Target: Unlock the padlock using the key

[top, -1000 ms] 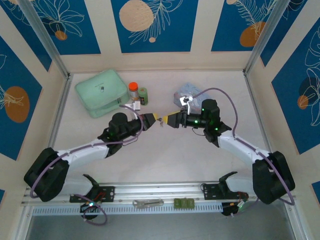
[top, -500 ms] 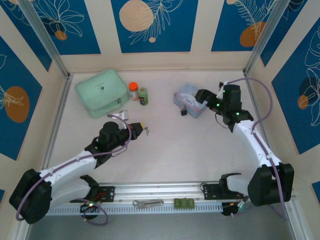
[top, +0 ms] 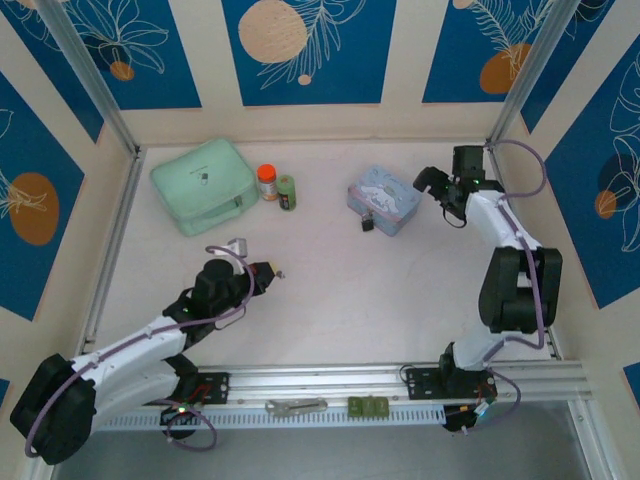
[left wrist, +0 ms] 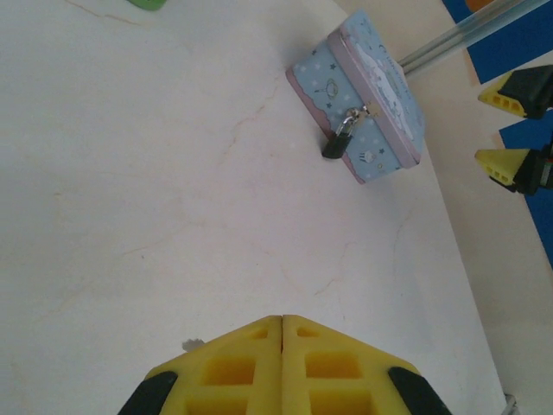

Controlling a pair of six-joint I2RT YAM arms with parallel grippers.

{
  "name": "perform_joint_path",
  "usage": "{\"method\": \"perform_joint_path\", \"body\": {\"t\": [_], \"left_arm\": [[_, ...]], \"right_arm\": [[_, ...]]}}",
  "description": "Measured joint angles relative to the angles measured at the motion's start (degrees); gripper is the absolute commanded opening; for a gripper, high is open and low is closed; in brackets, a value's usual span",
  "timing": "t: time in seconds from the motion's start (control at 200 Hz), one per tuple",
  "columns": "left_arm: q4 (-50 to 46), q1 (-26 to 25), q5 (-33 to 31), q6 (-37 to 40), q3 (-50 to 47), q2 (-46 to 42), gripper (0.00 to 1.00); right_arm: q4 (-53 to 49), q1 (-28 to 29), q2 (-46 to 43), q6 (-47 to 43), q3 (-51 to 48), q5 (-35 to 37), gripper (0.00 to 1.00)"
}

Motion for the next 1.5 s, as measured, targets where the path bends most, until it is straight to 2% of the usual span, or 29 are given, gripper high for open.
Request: {"method": "perform_joint_path", "body": {"t": [0.18,0.475,0.725,0.84,1.06,1.496], "left_arm": [[-0.35,0.0,-0.44,0.24,0.2,1.62,0.0],[-0.92,0.02,-0.87,0.46,1.92,1.6,0.0],[-1.97,0.2,-0.85,1.6,3.19,1.42,0.0],[-2.71,0.44,-0.81,2.6,3.69,1.27,0.0],[-3.15,0.87,0.24,4.81,4.68,0.66,0.0],[-3.04,1.51,1.88,6.01,4.7,0.68,0.0]], "right_arm": [[0.46,1.81,4.74,-2.6,2.19,-1.44,0.99],[1.16,5.03,17.44,-18.51,17.22,-6.36,1.0],[-0.81,5.95,27.12,-27.15,29.57,-14.53,1.0],[-2.8,7.72,30.34,-30.62,32.96,-18.82,0.95],[-3.48,11.82,30.49,-35.8,31.56,-25.09,0.91],[4.2,21.84,19.28,-36.85,11.87,-28.92,0.9]]}}
